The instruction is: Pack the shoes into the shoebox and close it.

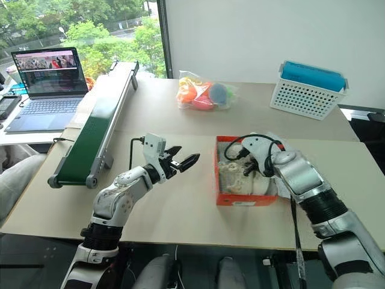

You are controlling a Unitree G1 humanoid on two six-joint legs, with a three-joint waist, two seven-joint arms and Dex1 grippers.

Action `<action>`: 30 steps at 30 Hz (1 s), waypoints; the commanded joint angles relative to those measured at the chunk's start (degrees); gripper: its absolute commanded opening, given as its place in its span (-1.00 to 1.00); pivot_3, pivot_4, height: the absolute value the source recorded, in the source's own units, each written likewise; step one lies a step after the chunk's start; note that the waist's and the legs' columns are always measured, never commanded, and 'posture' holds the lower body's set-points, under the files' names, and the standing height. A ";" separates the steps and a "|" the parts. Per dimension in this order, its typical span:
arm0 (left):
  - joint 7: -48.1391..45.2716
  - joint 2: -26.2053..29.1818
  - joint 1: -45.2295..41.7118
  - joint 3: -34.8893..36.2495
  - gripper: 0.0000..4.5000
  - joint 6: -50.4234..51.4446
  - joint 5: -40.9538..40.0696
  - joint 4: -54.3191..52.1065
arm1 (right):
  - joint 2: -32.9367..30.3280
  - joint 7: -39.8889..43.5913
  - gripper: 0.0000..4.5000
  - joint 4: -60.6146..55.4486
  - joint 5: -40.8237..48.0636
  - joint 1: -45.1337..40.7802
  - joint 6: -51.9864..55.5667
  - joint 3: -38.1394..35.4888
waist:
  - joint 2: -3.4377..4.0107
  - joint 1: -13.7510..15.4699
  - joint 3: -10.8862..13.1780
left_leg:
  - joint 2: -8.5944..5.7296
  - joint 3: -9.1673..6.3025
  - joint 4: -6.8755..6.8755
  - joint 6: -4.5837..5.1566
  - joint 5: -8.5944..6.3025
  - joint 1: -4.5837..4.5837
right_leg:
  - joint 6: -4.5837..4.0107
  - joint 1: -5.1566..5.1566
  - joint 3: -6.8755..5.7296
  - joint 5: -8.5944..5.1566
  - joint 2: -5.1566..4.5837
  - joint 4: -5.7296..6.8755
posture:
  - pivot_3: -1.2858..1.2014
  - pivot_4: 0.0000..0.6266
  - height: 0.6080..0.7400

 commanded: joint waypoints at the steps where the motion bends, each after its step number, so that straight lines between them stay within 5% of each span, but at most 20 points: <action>1: -0.03 -0.25 -0.83 0.29 0.98 0.03 -0.68 -3.14 | -2.04 2.09 -0.91 2.40 -6.75 1.25 -2.37 3.41 | 0.00 0.00 0.00 | 0.00 0.00 0.00 0.00 0.00 0.00 | 0.01 0.00 0.00 0.01 0.00 0.00 | 0.03 -0.52 0.46; 9: 0.30 0.26 -0.76 0.69 0.98 0.44 -0.56 -3.43 | 6.77 3.88 -0.91 -2.36 -3.57 2.18 7.44 -1.67 | -0.15 -0.40 -0.10 | 0.07 -0.01 -0.02 -0.01 0.00 0.04 | 0.01 0.00 0.00 0.02 0.03 0.01 | 0.03 -0.52 0.46; 14: -0.77 1.07 -0.68 -1.07 0.98 0.31 0.09 -4.48 | 19.94 -0.04 -0.91 -0.29 4.09 -0.91 24.09 -21.74 | -0.19 -1.14 -0.13 | 0.13 -0.01 -0.06 -0.03 -0.01 0.06 | -0.04 -0.02 0.00 0.05 0.06 0.05 | 0.03 -0.52 0.46; 20: -4.14 3.11 -0.45 -3.11 0.98 -0.07 -0.14 -5.65 | 24.18 -4.84 -0.91 -0.65 5.35 -3.57 32.29 -34.53 | -0.16 -1.34 -0.13 | 0.16 0.02 -0.15 -0.09 0.02 0.02 | -0.09 -0.15 0.01 0.07 0.07 0.08 | 0.03 -0.52 0.46; 30: -10.10 5.19 -2.14 -4.31 1.00 -0.76 -0.45 -4.31 | 25.30 -9.44 0.67 -12.53 8.00 -4.99 41.08 -46.62 | -0.05 -1.15 -0.06 | 0.11 0.05 -0.15 -0.08 0.03 -0.12 | -0.08 -0.26 0.03 0.07 0.07 0.07 | 0.03 -0.52 0.46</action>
